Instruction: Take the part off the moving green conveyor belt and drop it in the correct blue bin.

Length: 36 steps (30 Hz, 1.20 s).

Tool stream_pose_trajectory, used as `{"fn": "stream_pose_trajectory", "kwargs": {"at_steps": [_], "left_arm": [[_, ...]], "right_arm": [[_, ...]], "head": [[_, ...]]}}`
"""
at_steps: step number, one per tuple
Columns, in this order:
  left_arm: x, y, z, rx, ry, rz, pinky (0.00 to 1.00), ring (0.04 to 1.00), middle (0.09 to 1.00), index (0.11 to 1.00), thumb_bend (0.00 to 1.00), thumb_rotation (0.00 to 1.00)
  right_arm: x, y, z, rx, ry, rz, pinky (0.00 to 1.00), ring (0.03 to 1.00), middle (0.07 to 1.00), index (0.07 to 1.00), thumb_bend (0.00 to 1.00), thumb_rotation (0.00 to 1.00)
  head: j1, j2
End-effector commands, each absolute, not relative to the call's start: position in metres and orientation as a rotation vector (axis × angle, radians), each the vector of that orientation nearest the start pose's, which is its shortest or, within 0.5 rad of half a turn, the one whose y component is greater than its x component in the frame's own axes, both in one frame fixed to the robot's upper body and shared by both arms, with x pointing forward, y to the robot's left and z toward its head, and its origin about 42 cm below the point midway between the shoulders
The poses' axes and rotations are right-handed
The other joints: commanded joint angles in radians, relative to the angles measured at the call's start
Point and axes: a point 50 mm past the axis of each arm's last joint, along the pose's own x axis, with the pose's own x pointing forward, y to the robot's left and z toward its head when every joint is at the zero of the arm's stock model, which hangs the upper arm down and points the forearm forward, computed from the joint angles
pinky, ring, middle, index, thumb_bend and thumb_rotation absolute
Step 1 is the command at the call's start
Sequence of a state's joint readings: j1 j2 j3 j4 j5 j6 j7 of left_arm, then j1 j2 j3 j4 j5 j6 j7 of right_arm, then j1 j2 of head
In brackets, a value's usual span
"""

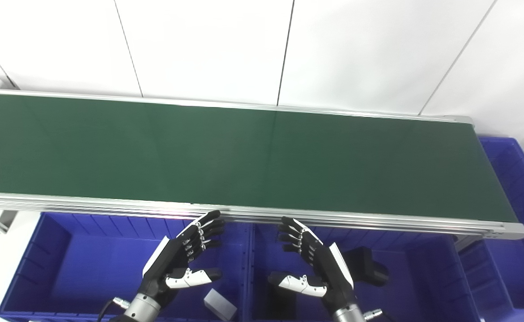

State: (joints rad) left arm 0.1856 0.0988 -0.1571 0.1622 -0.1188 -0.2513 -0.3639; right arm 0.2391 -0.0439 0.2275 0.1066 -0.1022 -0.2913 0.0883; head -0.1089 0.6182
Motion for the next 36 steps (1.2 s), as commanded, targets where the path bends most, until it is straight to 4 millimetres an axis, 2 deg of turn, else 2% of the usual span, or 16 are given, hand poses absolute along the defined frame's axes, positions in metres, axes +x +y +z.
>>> {"fn": "stream_pose_trajectory", "kwargs": {"at_steps": [1, 36], "left_arm": [[0.2079, 0.1966, 0.0340, -0.049, 0.031, -0.462, 0.78, 0.856, 0.862, 0.894, 0.92, 0.34], [0.2087, 0.1952, 0.0326, -0.047, 0.036, -0.459, 0.78, 0.850, 0.866, 0.896, 0.92, 0.35]], "right_arm": [[0.1896, -0.1666, 0.0397, -0.083, -0.022, 0.291, 0.74, 0.803, 0.838, 0.871, 0.84, 0.33], [0.1909, -0.1679, 0.0375, -0.084, -0.019, 0.293, 0.75, 0.803, 0.839, 0.871, 0.83, 0.32]], "head": [[0.002, -0.001], [0.007, -0.012]]}}
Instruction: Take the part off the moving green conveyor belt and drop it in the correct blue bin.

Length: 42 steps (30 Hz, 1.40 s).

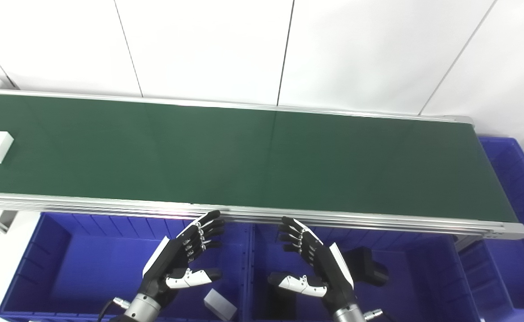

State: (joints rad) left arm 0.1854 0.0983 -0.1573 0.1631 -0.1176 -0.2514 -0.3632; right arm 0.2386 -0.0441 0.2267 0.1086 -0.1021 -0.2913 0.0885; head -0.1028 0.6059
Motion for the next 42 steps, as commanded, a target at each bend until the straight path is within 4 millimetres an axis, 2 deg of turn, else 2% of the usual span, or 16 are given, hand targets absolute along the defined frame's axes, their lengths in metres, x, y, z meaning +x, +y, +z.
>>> {"fn": "stream_pose_trajectory", "kwargs": {"at_steps": [1, 29, 35, 42], "left_arm": [[0.209, 0.195, 0.032, -0.050, 0.037, -0.459, 0.78, 0.852, 0.867, 0.897, 0.92, 0.34], [0.210, 0.196, 0.029, -0.040, 0.033, -0.463, 0.77, 0.844, 0.860, 0.898, 0.91, 0.34], [0.210, 0.193, 0.027, -0.044, 0.032, -0.457, 0.76, 0.833, 0.851, 0.893, 0.91, 0.34], [0.211, 0.185, 0.022, -0.047, 0.040, -0.457, 0.75, 0.825, 0.841, 0.887, 0.93, 0.33]], "right_arm": [[0.191, -0.168, 0.038, -0.083, -0.020, 0.293, 0.74, 0.802, 0.838, 0.871, 0.83, 0.31], [0.192, -0.168, 0.035, -0.085, -0.012, 0.294, 0.75, 0.804, 0.839, 0.872, 0.83, 0.31], [0.193, -0.171, 0.034, -0.093, -0.010, 0.296, 0.75, 0.807, 0.840, 0.877, 0.83, 0.32], [0.193, -0.179, 0.030, -0.097, -0.024, 0.299, 0.75, 0.813, 0.846, 0.885, 0.82, 0.33]], "head": [[0.001, 0.000], [0.015, -0.015], [0.059, -0.031], [0.177, -0.073]]}}
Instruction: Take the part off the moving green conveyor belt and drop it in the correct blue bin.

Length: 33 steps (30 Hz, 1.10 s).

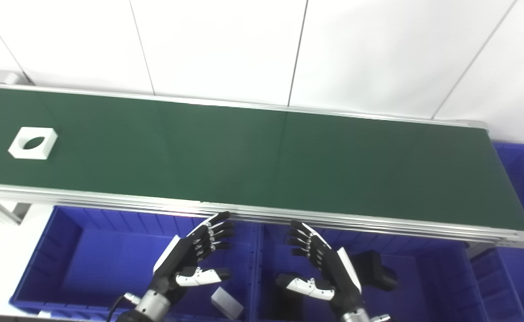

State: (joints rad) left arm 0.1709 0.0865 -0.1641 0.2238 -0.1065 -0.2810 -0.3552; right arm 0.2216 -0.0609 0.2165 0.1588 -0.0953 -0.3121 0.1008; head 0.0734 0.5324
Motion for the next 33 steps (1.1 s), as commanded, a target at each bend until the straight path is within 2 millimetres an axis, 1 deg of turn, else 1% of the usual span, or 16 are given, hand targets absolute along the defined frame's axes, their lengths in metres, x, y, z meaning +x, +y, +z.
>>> {"fn": "stream_pose_trajectory", "kwargs": {"at_steps": [1, 3, 4, 7, 10, 11, 12, 13, 15, 22, 26, 33], "left_arm": [[0.211, 0.184, 0.021, -0.049, 0.042, -0.458, 0.76, 0.829, 0.842, 0.887, 0.93, 0.33], [0.211, 0.182, 0.018, -0.051, 0.043, -0.459, 0.76, 0.831, 0.842, 0.886, 0.93, 0.33], [0.212, 0.181, 0.017, -0.053, 0.045, -0.458, 0.76, 0.830, 0.842, 0.885, 0.94, 0.32], [0.213, 0.179, 0.015, -0.054, 0.047, -0.459, 0.77, 0.829, 0.842, 0.881, 0.95, 0.32], [0.213, 0.177, 0.013, -0.056, 0.053, -0.460, 0.77, 0.824, 0.842, 0.877, 0.95, 0.30], [0.213, 0.176, 0.012, -0.058, 0.054, -0.460, 0.77, 0.819, 0.841, 0.878, 0.95, 0.30], [0.214, 0.176, 0.012, -0.057, 0.052, -0.460, 0.77, 0.815, 0.839, 0.878, 0.95, 0.29], [0.214, 0.176, 0.011, -0.055, 0.051, -0.460, 0.76, 0.808, 0.836, 0.879, 0.95, 0.29], [0.215, 0.175, 0.010, -0.056, 0.050, -0.460, 0.76, 0.806, 0.833, 0.878, 0.95, 0.28], [0.217, 0.174, 0.007, -0.053, 0.045, -0.465, 0.75, 0.811, 0.833, 0.871, 0.95, 0.25], [0.219, 0.174, 0.005, -0.059, 0.036, -0.468, 0.74, 0.807, 0.830, 0.871, 0.93, 0.22], [0.221, 0.175, 0.003, -0.059, 0.035, -0.463, 0.73, 0.799, 0.820, 0.858, 0.95, 0.22]], "right_arm": [[0.193, -0.180, 0.029, -0.100, -0.026, 0.299, 0.75, 0.814, 0.848, 0.888, 0.82, 0.33], [0.194, -0.182, 0.028, -0.108, -0.029, 0.299, 0.75, 0.811, 0.848, 0.891, 0.81, 0.34], [0.194, -0.183, 0.027, -0.110, -0.029, 0.299, 0.75, 0.812, 0.850, 0.893, 0.82, 0.35], [0.195, -0.185, 0.026, -0.105, -0.032, 0.298, 0.75, 0.815, 0.853, 0.899, 0.80, 0.33], [0.196, -0.187, 0.023, -0.095, -0.030, 0.298, 0.77, 0.822, 0.856, 0.900, 0.79, 0.32], [0.196, -0.188, 0.022, -0.092, -0.030, 0.299, 0.77, 0.825, 0.859, 0.903, 0.79, 0.31], [0.196, -0.188, 0.021, -0.090, -0.031, 0.301, 0.77, 0.827, 0.862, 0.906, 0.79, 0.32], [0.196, -0.189, 0.020, -0.089, -0.032, 0.302, 0.78, 0.830, 0.866, 0.911, 0.78, 0.32], [0.197, -0.189, 0.019, -0.090, -0.034, 0.302, 0.78, 0.831, 0.869, 0.915, 0.78, 0.32], [0.199, -0.190, 0.016, -0.097, -0.028, 0.302, 0.78, 0.831, 0.872, 0.919, 0.77, 0.32], [0.201, -0.190, 0.014, -0.101, -0.028, 0.304, 0.78, 0.830, 0.870, 0.921, 0.76, 0.32], [0.203, -0.189, 0.013, -0.090, -0.013, 0.301, 0.79, 0.834, 0.875, 0.923, 0.75, 0.28]], "head": [[0.020, -0.007], [0.047, -0.020], [0.047, -0.020], [0.083, -0.040], [0.103, -0.051], [0.119, -0.062], [0.119, -0.062], [0.134, -0.073], [0.144, -0.081], [0.165, -0.099], [0.180, -0.116], [0.189, -0.125]]}}
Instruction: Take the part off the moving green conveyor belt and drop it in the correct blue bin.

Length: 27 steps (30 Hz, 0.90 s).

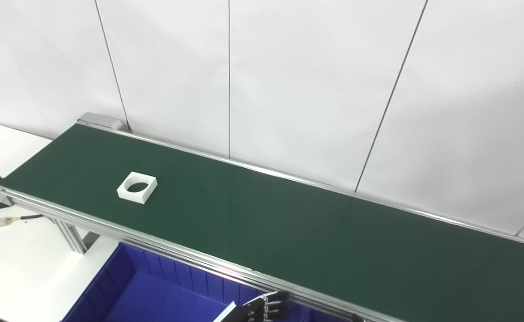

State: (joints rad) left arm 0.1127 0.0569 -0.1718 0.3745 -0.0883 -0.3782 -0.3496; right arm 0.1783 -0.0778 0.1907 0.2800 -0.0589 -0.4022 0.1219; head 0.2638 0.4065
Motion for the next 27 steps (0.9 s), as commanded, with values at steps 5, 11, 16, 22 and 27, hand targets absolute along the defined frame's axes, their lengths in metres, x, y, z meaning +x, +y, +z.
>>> {"fn": "stream_pose_trajectory", "kwargs": {"at_steps": [5, 11, 16, 22, 27], "left_arm": [[0.221, 0.176, 0.004, -0.065, 0.031, -0.460, 0.74, 0.799, 0.819, 0.861, 0.95, 0.21], [0.221, 0.177, 0.005, -0.050, 0.019, -0.467, 0.73, 0.804, 0.820, 0.862, 0.95, 0.21], [0.222, 0.177, 0.006, -0.051, 0.015, -0.469, 0.73, 0.792, 0.816, 0.851, 0.95, 0.19], [0.223, 0.183, 0.012, -0.039, -0.002, -0.477, 0.72, 0.783, 0.802, 0.843, 0.96, 0.20], [0.225, 0.187, 0.032, -0.026, -0.030, -0.489, 0.72, 0.780, 0.796, 0.819, 0.97, 0.19]], "right_arm": [[0.203, -0.188, 0.010, -0.086, -0.013, 0.302, 0.79, 0.836, 0.877, 0.925, 0.75, 0.28], [0.204, -0.186, 0.010, -0.074, -0.009, 0.302, 0.80, 0.847, 0.883, 0.930, 0.74, 0.25], [0.207, -0.186, 0.007, -0.078, -0.002, 0.305, 0.81, 0.846, 0.880, 0.934, 0.72, 0.24], [0.205, -0.182, 0.007, -0.064, 0.005, 0.302, 0.85, 0.862, 0.900, 0.947, 0.72, 0.22], [0.204, -0.181, 0.007, -0.064, 0.002, 0.306, 0.85, 0.866, 0.902, 0.950, 0.71, 0.23]], "head": [[0.006, -0.007], [0.036, -0.025], [0.073, -0.052], [0.068, -0.055], [0.062, -0.052]]}}
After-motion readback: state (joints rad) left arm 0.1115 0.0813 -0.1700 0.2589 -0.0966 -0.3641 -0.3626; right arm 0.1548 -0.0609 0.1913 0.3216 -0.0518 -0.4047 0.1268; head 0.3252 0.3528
